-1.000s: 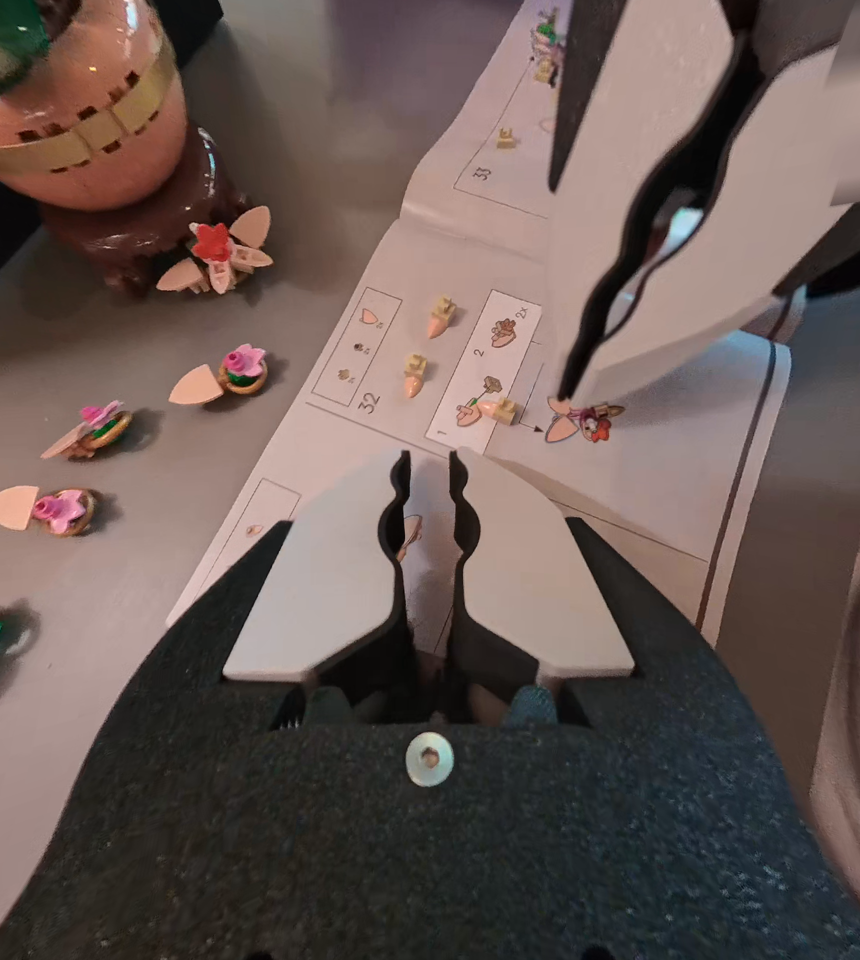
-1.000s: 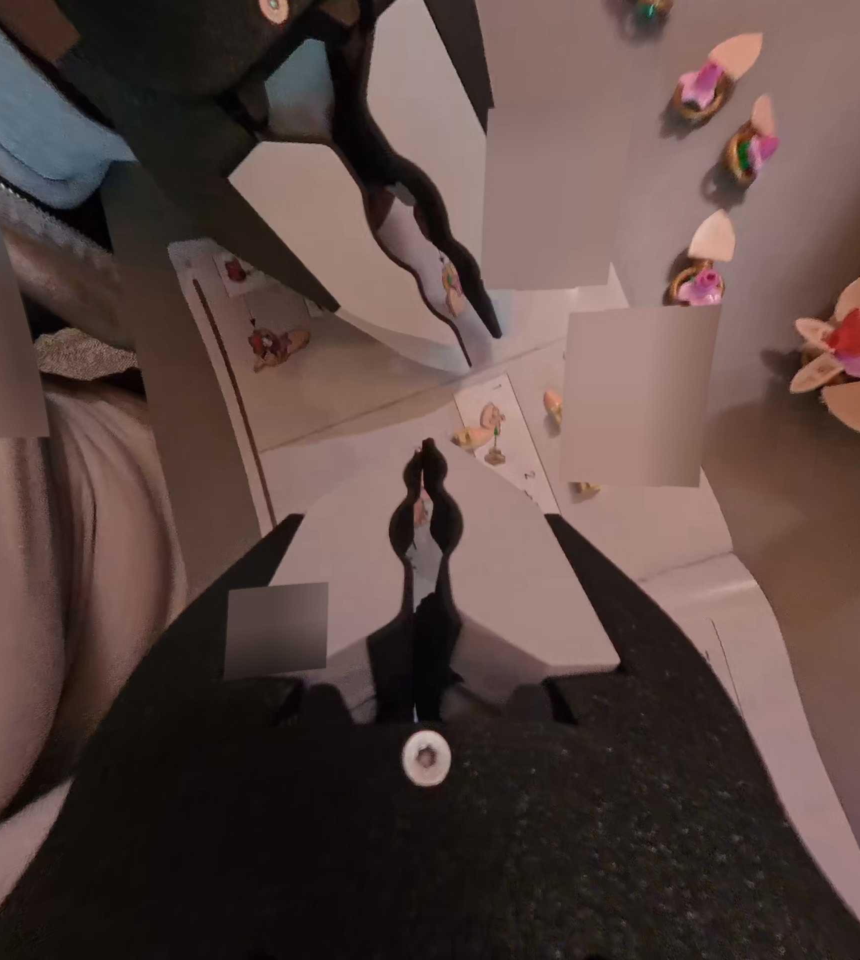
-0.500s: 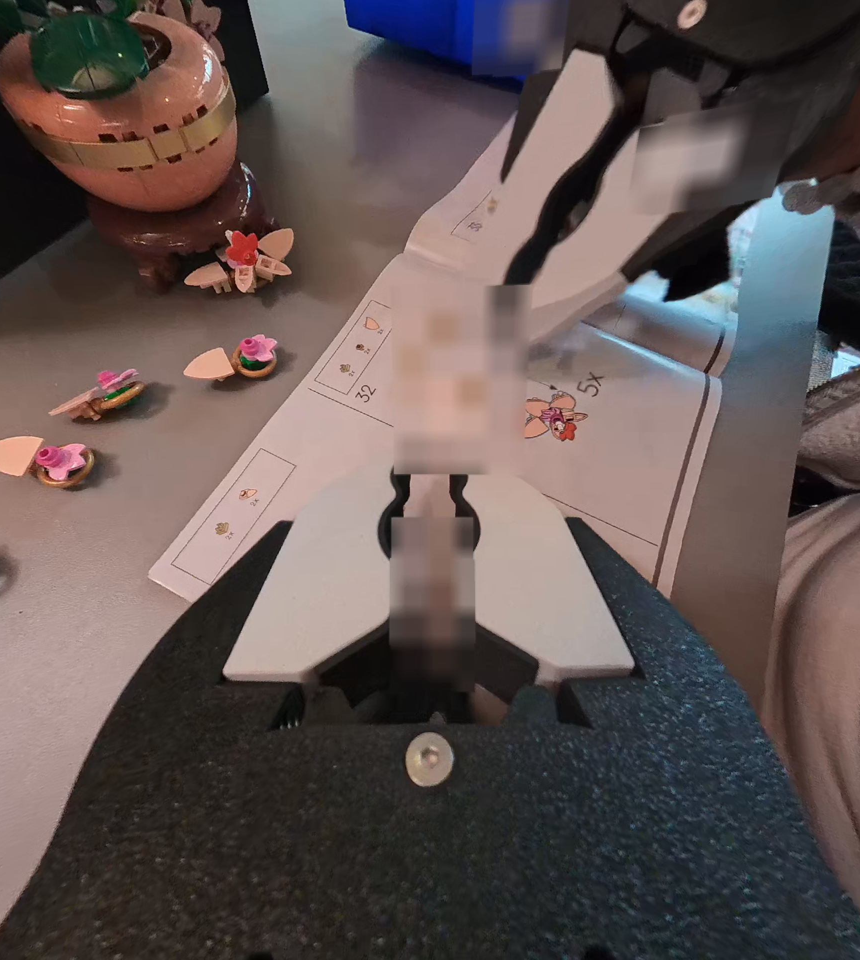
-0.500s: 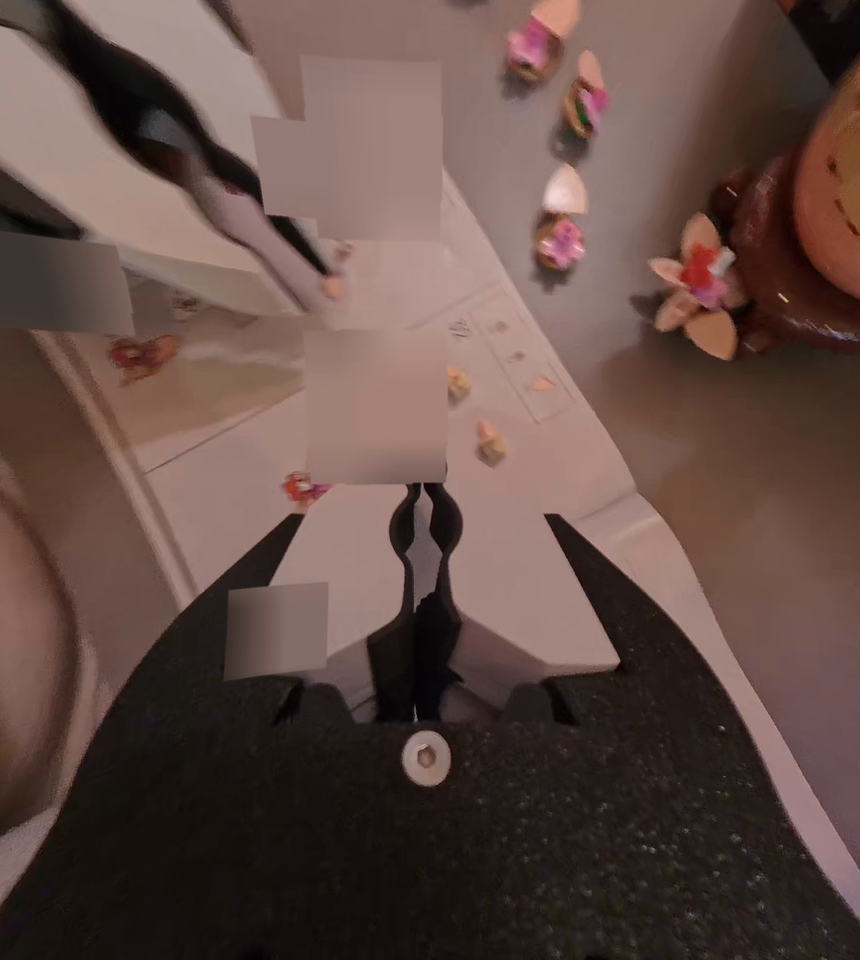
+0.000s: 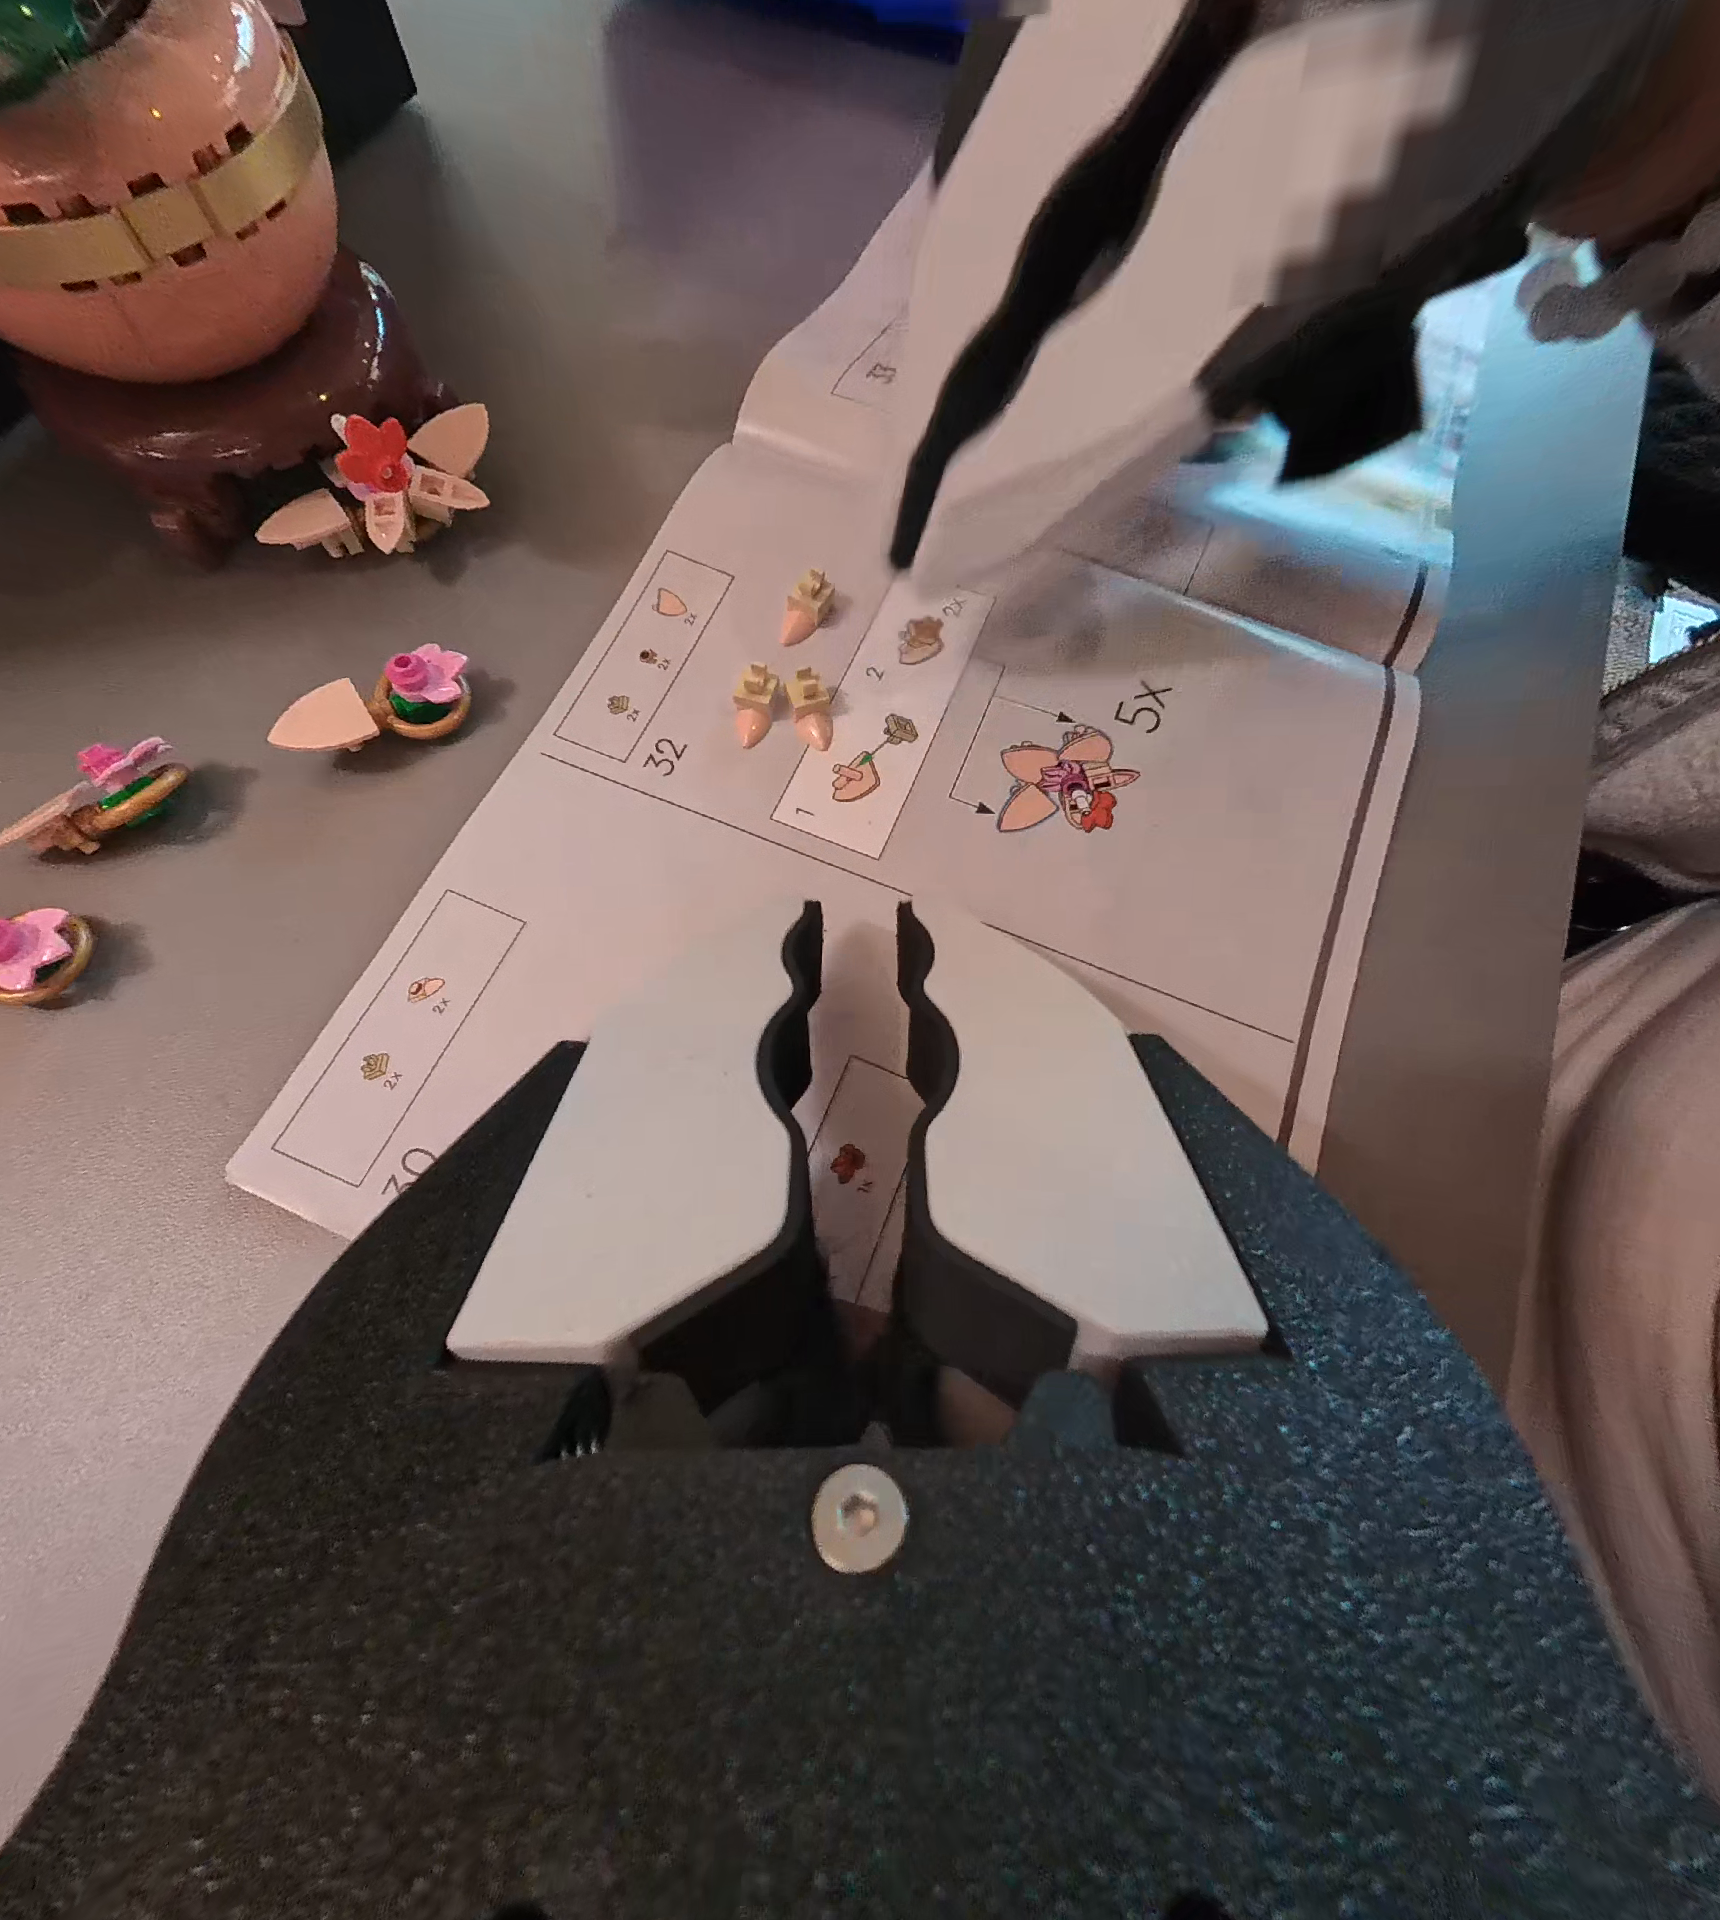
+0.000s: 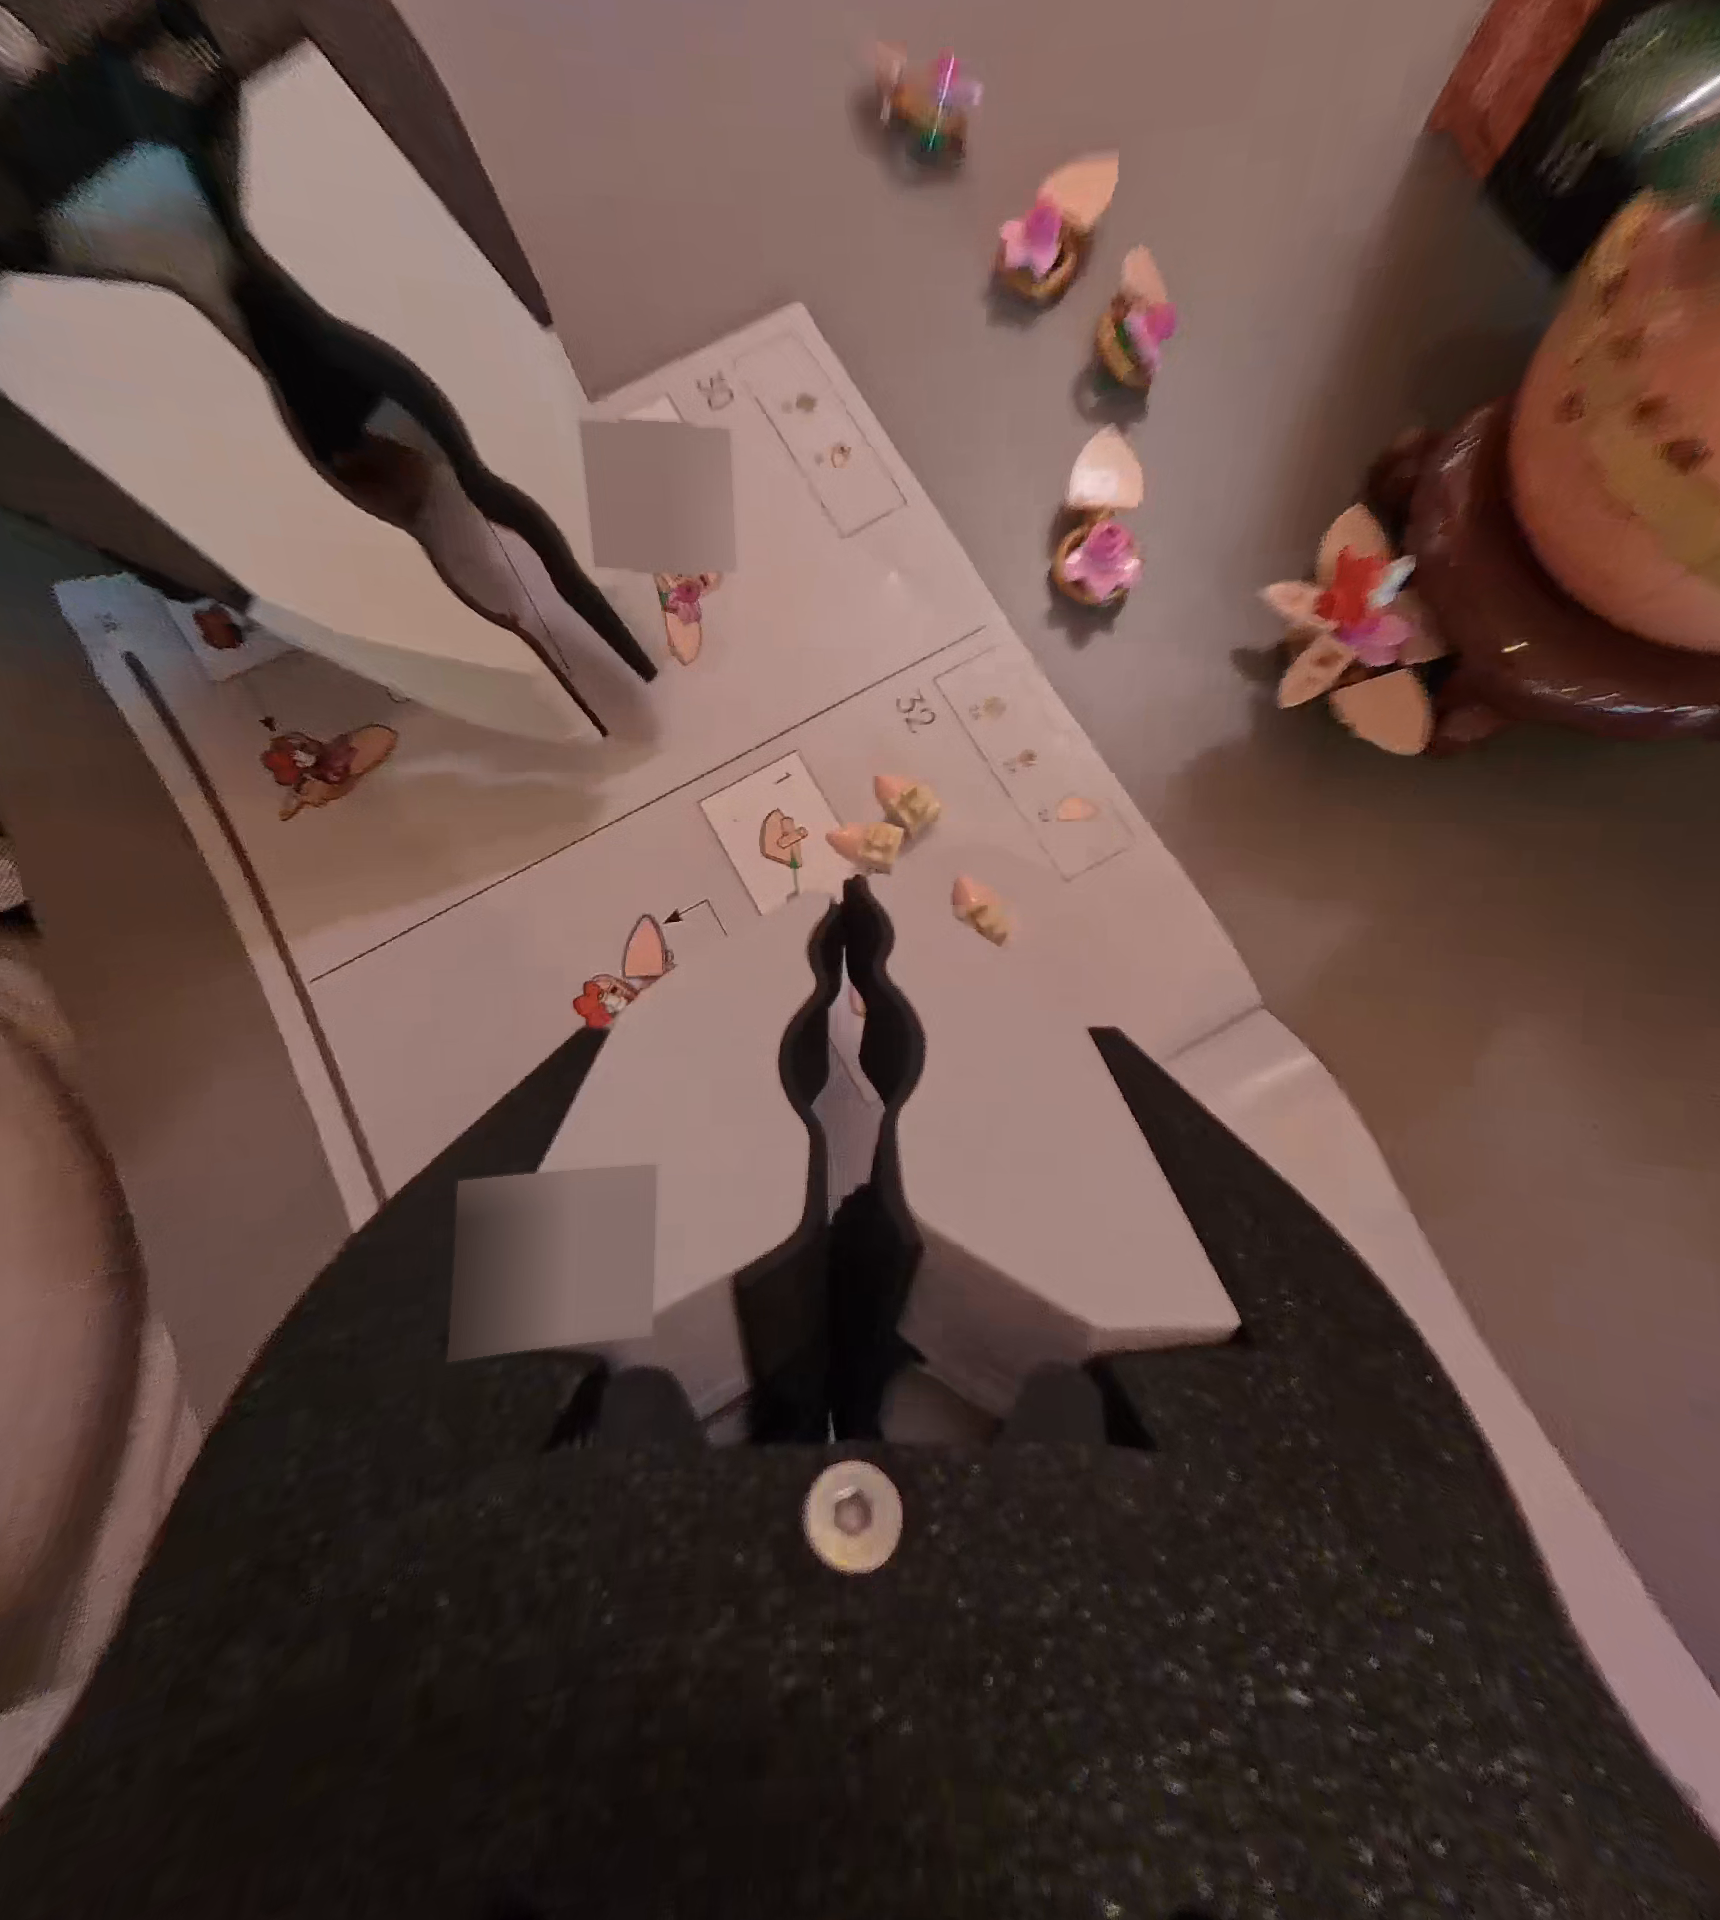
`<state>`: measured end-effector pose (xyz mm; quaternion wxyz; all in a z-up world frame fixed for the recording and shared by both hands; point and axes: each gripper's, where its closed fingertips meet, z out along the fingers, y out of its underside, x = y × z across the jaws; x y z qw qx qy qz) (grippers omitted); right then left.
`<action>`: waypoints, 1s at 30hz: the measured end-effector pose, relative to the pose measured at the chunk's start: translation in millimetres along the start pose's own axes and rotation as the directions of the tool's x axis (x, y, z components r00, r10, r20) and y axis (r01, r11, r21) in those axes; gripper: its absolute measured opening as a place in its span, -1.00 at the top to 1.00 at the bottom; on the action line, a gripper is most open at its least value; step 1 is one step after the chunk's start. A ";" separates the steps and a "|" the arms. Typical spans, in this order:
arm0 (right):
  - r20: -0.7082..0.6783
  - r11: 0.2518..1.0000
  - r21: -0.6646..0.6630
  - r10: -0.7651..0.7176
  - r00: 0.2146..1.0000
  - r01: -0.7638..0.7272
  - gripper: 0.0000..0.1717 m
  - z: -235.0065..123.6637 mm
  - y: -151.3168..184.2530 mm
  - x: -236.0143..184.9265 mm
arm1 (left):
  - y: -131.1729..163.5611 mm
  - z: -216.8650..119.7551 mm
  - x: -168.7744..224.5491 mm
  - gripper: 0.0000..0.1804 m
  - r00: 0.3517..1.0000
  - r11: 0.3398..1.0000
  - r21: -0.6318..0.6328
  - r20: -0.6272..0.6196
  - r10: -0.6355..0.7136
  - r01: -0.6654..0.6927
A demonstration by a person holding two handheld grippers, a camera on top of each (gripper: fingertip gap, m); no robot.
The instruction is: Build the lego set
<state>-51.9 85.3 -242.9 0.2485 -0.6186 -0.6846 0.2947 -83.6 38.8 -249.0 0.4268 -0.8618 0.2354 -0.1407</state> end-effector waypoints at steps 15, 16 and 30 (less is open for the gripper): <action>-0.413 0.991 -0.122 -0.004 0.911 -0.051 1.00 -157.6 83.5 39.6 | -2.0 -2.2 2.7 0.85 1.000 1.000 0.023 -0.009 0.017 -0.016; -0.360 0.961 -0.245 0.029 0.933 -0.125 0.87 -146.1 110.3 33.7 | -2.3 -2.5 2.8 0.85 1.000 1.000 0.026 -0.010 0.016 -0.016; -0.206 0.873 -0.469 0.039 0.978 -0.134 0.78 -108.1 138.6 38.3 | -0.3 -2.8 7.3 0.85 0.998 1.000 0.015 -0.059 0.005 -0.004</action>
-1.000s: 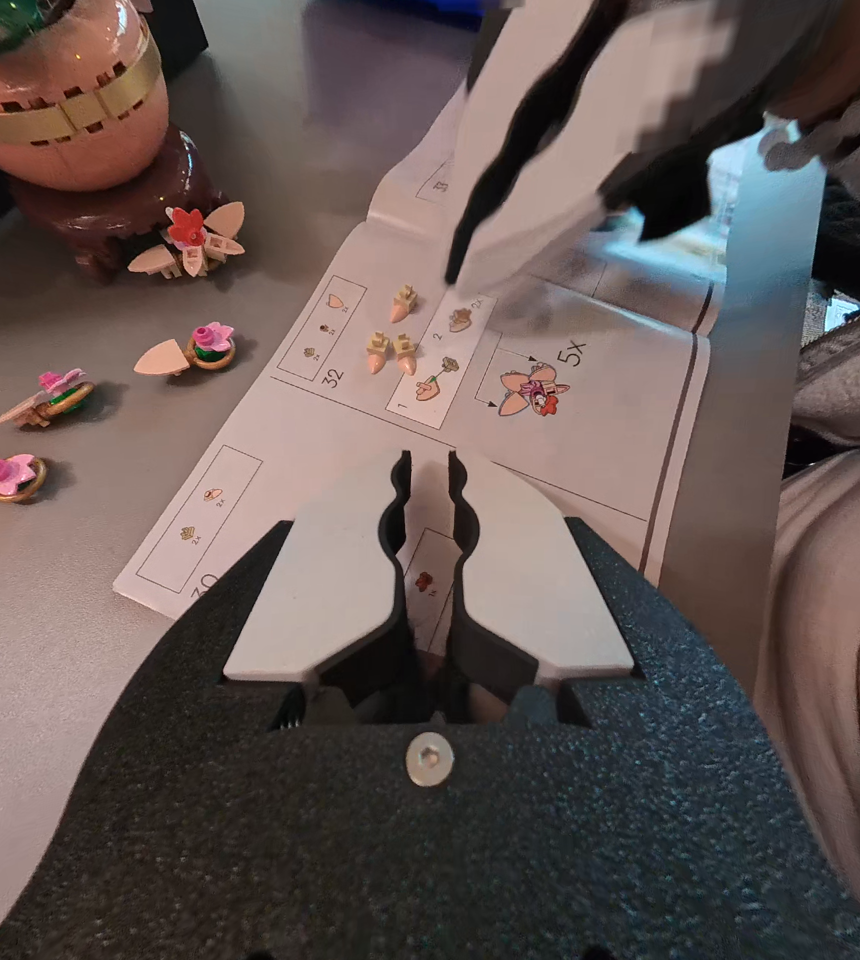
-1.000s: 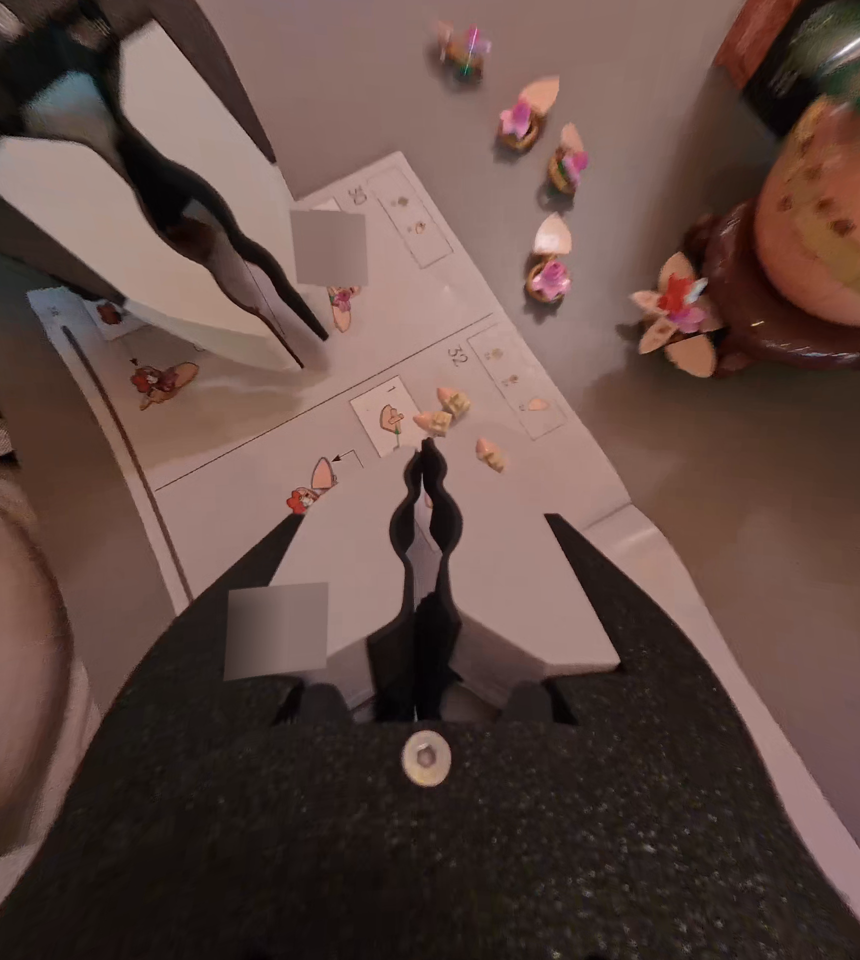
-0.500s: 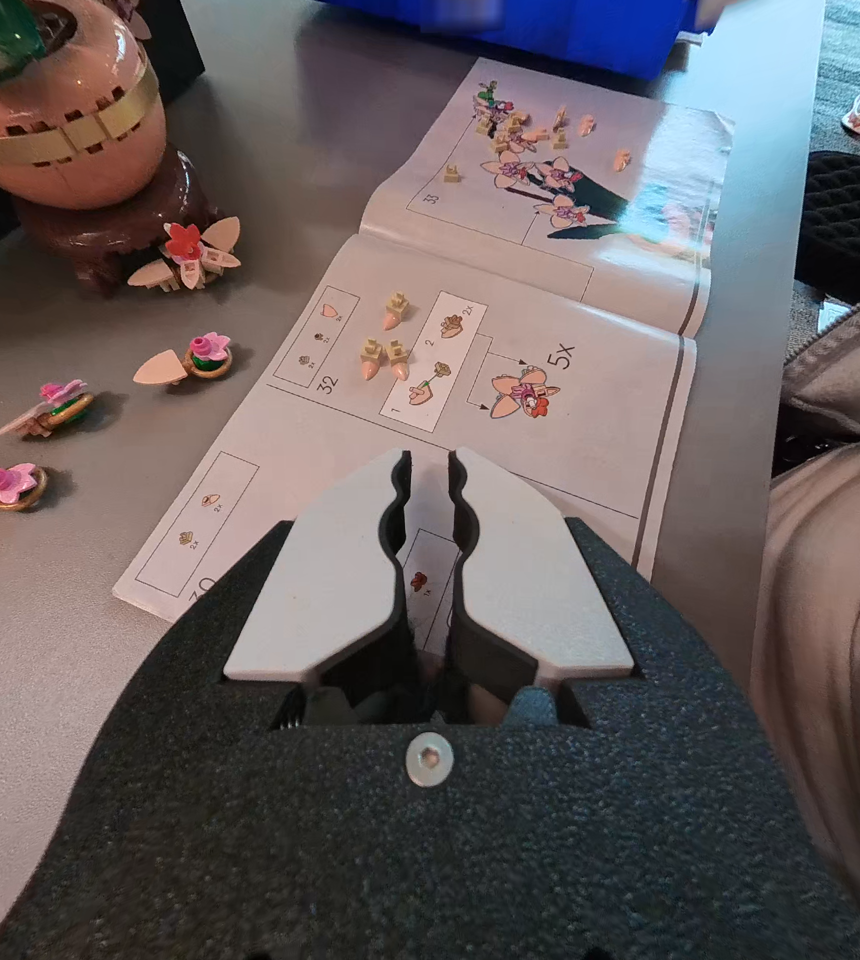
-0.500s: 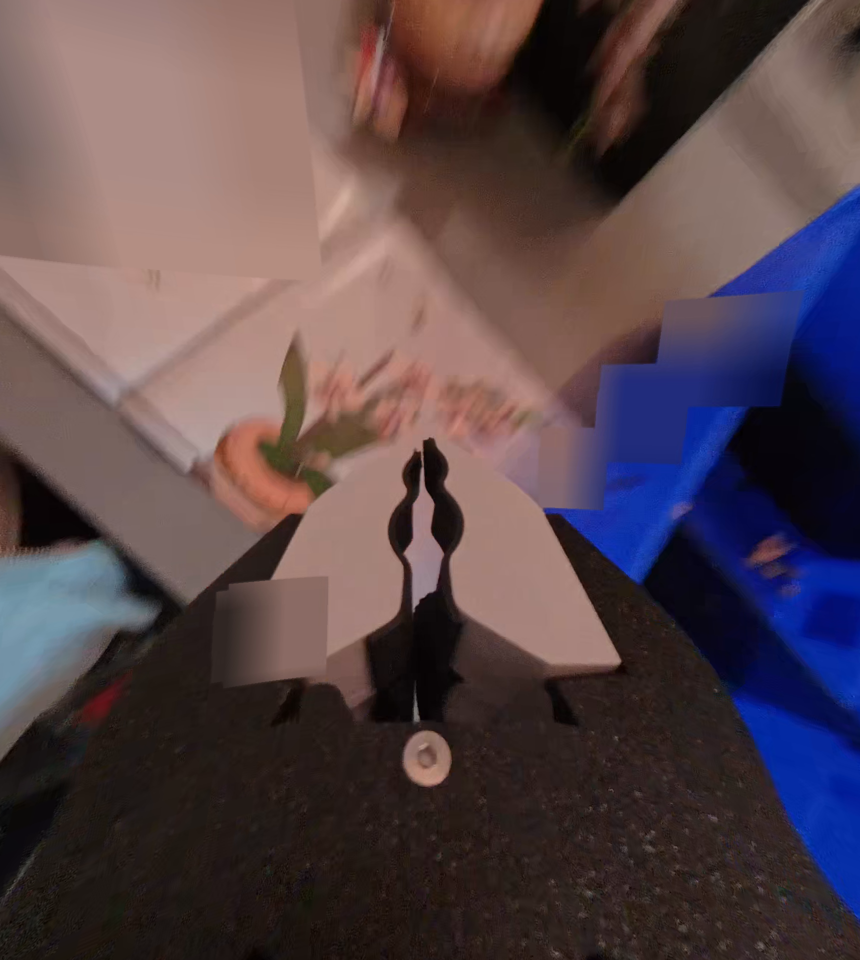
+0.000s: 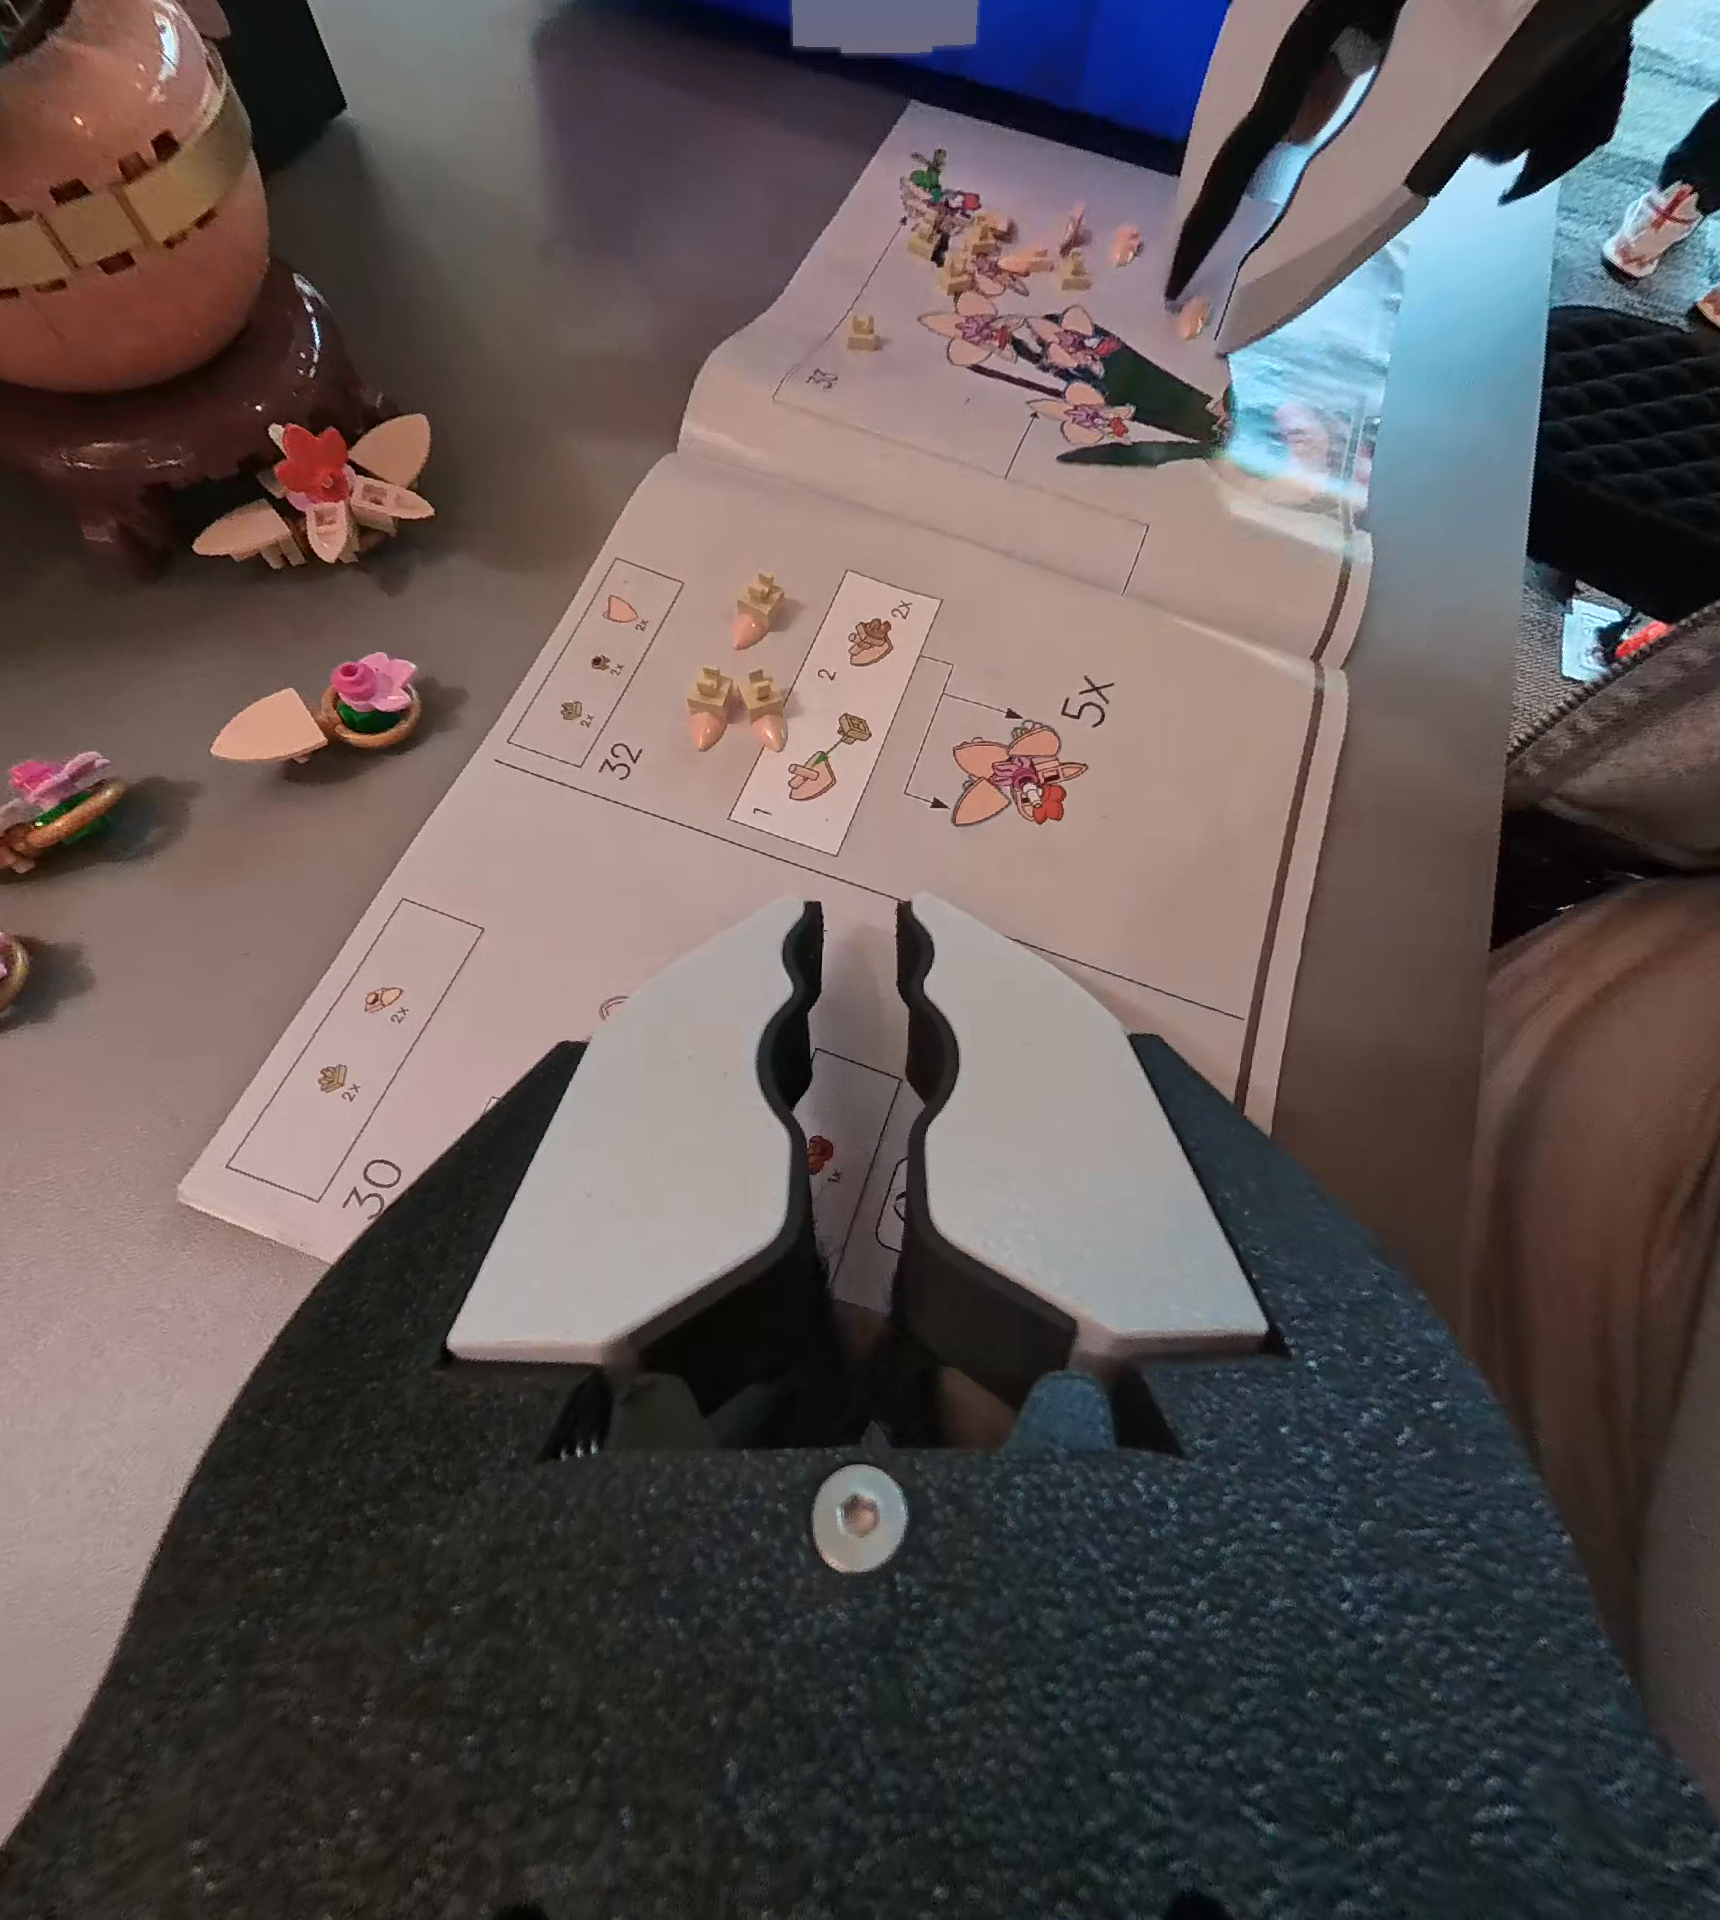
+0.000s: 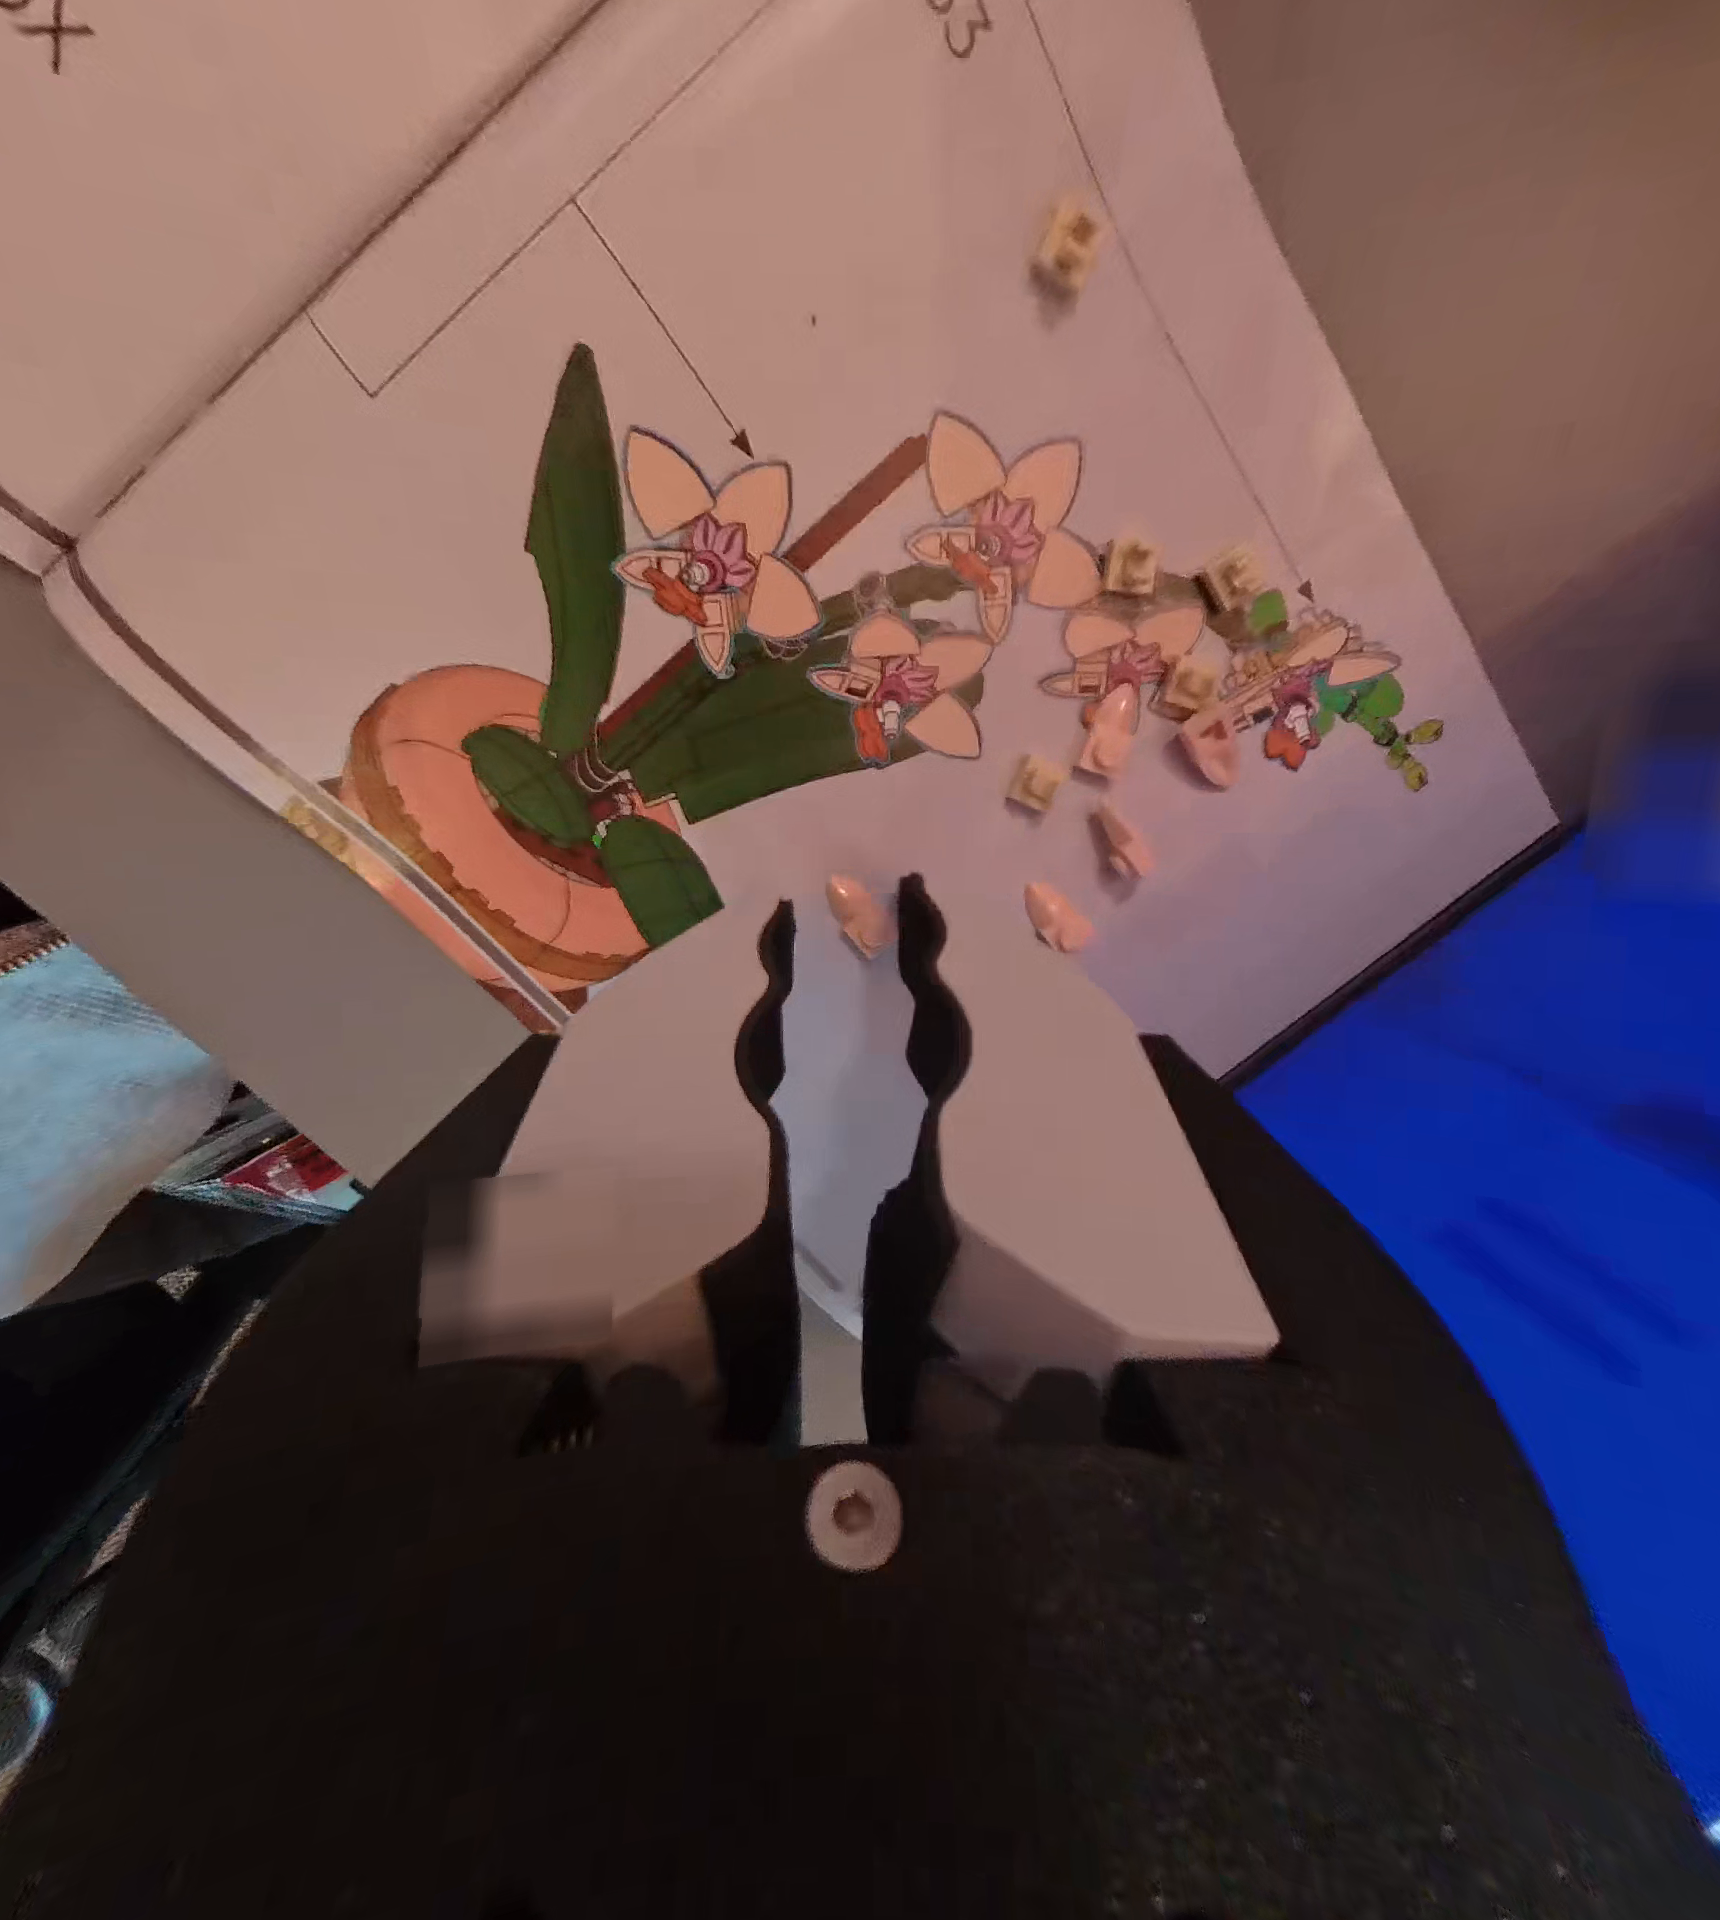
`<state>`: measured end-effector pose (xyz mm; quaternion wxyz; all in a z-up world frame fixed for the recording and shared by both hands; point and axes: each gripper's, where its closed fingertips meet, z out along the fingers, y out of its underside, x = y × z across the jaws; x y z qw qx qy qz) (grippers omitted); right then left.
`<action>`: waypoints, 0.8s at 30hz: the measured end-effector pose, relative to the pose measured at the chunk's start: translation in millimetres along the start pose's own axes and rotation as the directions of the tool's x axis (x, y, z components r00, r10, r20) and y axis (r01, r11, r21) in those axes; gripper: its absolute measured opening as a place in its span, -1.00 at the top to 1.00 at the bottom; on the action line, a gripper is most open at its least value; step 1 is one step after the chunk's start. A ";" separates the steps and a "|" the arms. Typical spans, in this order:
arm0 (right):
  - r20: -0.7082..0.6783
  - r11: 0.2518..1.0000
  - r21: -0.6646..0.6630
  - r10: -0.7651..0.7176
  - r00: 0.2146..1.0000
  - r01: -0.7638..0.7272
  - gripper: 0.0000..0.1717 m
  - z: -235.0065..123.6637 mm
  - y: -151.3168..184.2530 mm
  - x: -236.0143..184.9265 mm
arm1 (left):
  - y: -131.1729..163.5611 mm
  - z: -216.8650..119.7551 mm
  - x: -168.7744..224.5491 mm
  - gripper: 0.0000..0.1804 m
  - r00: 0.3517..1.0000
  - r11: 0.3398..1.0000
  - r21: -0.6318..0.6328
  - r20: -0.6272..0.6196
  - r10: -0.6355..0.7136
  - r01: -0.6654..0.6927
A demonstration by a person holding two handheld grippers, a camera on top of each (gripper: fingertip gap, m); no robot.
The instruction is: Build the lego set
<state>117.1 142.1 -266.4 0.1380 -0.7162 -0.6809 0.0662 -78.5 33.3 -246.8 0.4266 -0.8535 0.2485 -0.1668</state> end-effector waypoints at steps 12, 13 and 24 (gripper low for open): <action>0.035 0.990 0.110 0.090 0.995 -0.093 1.00 -6.9 -7.5 -9.5 | -2.7 -3.2 -0.4 0.85 1.000 1.000 0.029 0.012 0.004 -0.004; 0.036 0.985 0.140 0.100 0.994 -0.104 1.00 -11.5 -10.7 -9.0 | -3.0 -3.5 -0.6 0.85 1.000 0.999 0.032 0.013 0.003 -0.003; -0.002 1.000 0.003 -0.008 1.000 0.008 0.87 -17.3 9.0 -2.8 | -2.1 -3.3 -1.2 0.85 1.000 1.000 0.026 0.026 0.008 -0.009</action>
